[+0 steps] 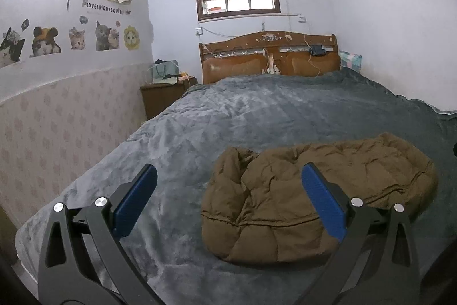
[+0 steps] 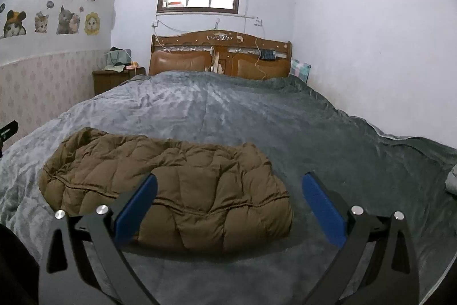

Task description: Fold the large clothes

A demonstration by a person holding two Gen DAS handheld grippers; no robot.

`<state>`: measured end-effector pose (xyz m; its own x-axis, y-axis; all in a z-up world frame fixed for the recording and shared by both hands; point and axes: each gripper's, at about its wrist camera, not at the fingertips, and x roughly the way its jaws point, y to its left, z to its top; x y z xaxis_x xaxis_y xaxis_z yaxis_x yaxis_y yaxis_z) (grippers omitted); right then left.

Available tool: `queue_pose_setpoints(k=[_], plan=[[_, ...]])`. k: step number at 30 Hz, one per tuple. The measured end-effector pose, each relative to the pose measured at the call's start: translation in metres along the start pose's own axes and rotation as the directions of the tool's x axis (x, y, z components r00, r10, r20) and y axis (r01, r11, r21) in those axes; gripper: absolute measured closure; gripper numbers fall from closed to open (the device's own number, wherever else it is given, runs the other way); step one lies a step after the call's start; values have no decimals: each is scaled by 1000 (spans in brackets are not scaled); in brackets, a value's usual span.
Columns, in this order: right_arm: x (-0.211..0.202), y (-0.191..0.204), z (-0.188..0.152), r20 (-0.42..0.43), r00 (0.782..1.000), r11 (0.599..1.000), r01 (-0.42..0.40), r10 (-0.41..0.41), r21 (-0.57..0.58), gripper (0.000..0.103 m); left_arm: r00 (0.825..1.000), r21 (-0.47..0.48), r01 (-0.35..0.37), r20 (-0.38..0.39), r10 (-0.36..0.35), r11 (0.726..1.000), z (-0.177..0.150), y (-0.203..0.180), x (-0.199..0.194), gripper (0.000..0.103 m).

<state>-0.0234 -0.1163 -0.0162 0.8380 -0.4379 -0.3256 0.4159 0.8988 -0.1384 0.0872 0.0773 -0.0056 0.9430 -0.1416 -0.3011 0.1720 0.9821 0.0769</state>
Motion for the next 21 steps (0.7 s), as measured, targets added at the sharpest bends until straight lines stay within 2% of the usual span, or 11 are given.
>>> queue_pose_setpoints(k=[7,21], plan=[[-1,3,0,2,1000,1000,5,-5,-9,2,1000,-50,13,-14,-14,999,0,17,4,3],[0,3,-2,2,1000,1000,3,-3,-1,2,1000,-49,14,-10,-14,999,-1,18,7,3]])
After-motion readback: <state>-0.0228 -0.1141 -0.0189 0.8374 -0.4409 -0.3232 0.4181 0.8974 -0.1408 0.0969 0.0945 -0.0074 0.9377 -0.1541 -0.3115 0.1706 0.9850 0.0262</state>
